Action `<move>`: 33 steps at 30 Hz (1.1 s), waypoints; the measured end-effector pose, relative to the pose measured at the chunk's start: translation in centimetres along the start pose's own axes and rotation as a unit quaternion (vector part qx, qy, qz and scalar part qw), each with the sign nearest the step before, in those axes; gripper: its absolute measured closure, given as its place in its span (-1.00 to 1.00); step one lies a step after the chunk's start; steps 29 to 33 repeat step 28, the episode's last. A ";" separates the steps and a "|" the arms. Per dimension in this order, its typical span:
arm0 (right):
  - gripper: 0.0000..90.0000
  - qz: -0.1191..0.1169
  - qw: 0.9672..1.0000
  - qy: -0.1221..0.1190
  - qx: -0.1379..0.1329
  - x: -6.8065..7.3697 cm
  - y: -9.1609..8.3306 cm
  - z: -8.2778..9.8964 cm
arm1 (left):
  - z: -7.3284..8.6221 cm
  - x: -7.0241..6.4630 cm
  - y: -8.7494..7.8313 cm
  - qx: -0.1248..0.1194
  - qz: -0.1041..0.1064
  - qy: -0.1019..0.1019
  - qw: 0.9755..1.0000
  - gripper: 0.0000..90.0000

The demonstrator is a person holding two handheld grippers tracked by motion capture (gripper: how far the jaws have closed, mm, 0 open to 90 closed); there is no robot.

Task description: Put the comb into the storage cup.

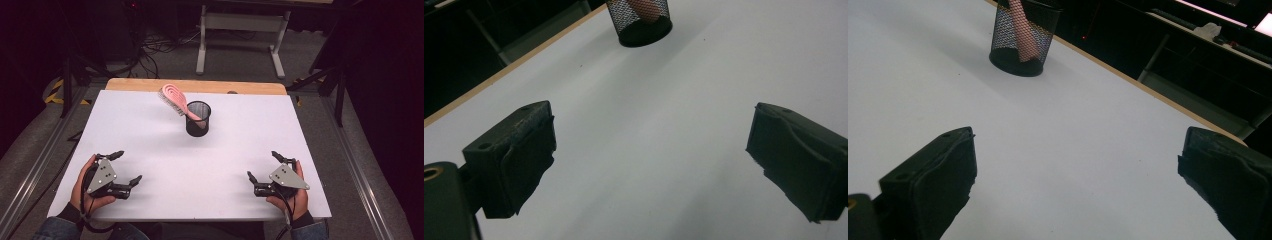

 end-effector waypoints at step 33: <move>-0.94 -0.001 1.000 0.004 0.000 -0.1 0.1 0.1 | -0.1 0.2 0.4 -0.001 0.003 -0.005 1.000 -0.85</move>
Point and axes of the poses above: each handheld gripper's, and its own axes: y roughly forward along the jaws, z roughly out of its underside, x roughly to its left, the point moved 5 cm from there along y, roughly forward along the jaws, and after that the axes turned 15 degrees about z, right-handed, at the moved point
